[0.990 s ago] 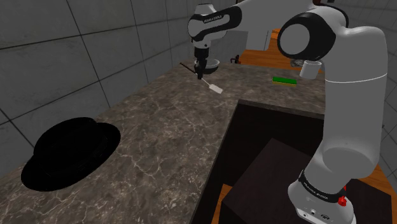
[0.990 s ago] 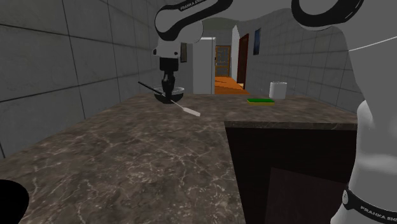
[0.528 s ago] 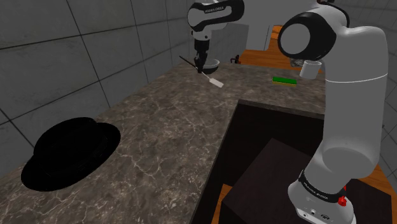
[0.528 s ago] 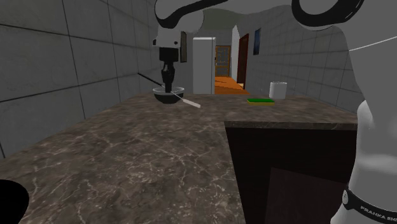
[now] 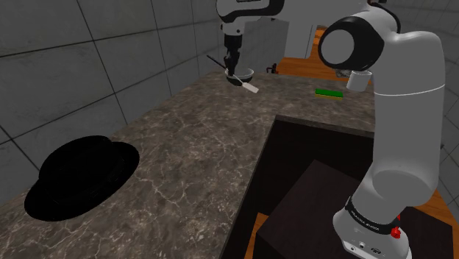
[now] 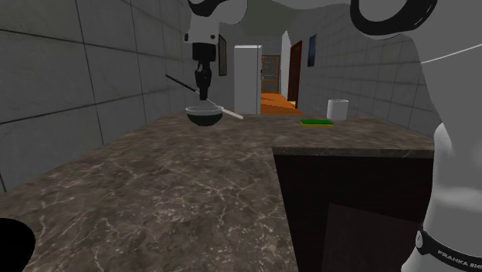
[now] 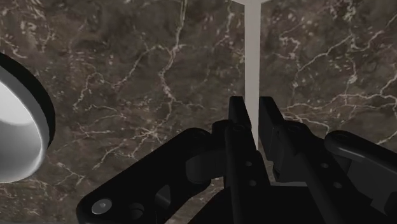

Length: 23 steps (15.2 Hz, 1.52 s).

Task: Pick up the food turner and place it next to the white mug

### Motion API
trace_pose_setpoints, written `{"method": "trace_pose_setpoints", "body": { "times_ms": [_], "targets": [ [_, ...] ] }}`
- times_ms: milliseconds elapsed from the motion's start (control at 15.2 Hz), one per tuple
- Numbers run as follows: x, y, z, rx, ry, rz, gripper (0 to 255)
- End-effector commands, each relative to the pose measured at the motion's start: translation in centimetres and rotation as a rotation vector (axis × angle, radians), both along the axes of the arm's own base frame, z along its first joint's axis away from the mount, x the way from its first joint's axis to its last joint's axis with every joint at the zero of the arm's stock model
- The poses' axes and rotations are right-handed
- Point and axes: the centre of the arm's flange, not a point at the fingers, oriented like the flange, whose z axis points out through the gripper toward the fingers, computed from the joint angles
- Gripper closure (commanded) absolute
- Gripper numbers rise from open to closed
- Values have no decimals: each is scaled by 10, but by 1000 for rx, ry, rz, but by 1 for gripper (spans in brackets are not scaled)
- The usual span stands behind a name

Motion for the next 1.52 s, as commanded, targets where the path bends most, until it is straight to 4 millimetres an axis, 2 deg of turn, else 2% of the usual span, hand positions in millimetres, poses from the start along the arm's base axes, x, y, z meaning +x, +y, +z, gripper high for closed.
{"method": "trace_pose_setpoints", "body": {
  "times_ms": [0, 66, 1452],
  "targets": [
    [0, 1, 11, 0, 0, 0, 255],
    [0, 1, 15, 0, 0, 0, 255],
    [-187, -204, 15, 0, 0, 0, 255]
  ]
}}
